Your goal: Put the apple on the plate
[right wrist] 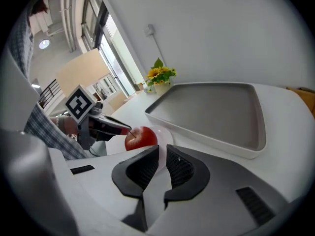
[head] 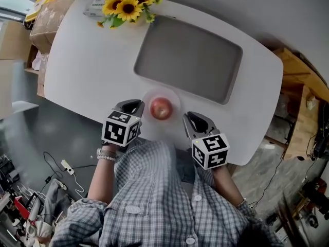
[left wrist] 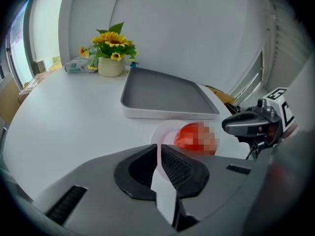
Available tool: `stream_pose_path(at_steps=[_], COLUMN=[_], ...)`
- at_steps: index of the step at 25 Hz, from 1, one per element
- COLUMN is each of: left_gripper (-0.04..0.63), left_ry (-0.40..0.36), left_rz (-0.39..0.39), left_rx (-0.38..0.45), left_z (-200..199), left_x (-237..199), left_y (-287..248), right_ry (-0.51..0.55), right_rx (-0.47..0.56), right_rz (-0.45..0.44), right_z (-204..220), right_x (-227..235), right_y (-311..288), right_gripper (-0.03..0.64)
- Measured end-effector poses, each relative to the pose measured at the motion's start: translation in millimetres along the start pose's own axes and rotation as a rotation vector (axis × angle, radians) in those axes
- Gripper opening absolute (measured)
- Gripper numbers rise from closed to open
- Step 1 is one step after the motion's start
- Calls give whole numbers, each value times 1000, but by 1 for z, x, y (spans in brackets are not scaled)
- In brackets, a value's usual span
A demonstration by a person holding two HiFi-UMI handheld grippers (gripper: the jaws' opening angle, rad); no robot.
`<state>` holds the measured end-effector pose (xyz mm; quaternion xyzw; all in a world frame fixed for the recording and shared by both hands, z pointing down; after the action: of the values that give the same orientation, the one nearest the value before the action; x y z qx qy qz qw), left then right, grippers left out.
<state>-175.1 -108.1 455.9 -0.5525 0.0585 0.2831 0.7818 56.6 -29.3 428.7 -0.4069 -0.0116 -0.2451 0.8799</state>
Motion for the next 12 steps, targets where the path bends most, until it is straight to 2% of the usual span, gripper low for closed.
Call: stream_pose_path(at_steps=[6, 8, 12], left_gripper=[19, 72, 95], left_ry=[31, 47, 87], left_rz=[21, 50, 88], left_rx=[-90, -117, -146], left_z=[7, 9, 13], left_x=[-17, -23, -30], left_y=[-15, -19, -25], right_ry=[-87, -116, -165], right_rx=[-84, -107, -150], right_rz=[-15, -26, -23], right_z=[12, 16, 23], right_x=[-3, -4, -6], right_y=[-26, -33, -43], right_gripper=[35, 55, 81])
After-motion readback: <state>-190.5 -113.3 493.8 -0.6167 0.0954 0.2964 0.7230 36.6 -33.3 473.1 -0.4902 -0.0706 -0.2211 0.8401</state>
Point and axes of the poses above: the fingertips, and each gripper's own axes: y backward along the fingers, x to its right, z out of its underside, the point moved 9 cm from there along y, backward along the fingers, and after that the axes turned 11 degrees about y, right-handed, at the moved point
